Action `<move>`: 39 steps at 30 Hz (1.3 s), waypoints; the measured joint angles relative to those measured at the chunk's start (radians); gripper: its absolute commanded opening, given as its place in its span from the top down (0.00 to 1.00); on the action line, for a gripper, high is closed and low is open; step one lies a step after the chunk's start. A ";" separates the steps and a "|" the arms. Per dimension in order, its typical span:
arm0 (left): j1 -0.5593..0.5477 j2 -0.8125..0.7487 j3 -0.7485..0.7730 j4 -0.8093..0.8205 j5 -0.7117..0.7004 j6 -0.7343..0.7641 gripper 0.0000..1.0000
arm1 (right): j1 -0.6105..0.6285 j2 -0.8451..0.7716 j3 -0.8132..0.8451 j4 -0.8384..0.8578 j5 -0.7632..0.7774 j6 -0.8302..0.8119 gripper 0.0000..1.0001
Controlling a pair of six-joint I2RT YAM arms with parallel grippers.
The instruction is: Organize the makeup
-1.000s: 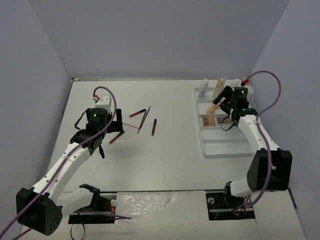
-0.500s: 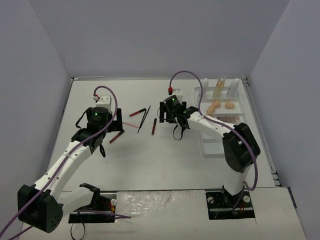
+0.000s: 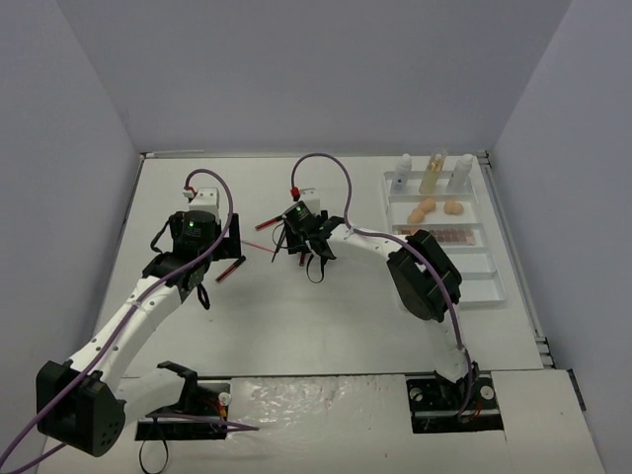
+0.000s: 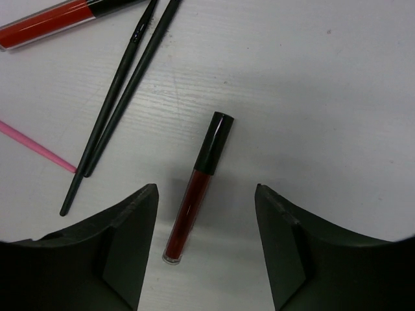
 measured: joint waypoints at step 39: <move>0.000 0.030 0.000 -0.001 0.012 -0.001 0.03 | -0.691 -0.902 -0.757 0.009 0.049 0.462 1.00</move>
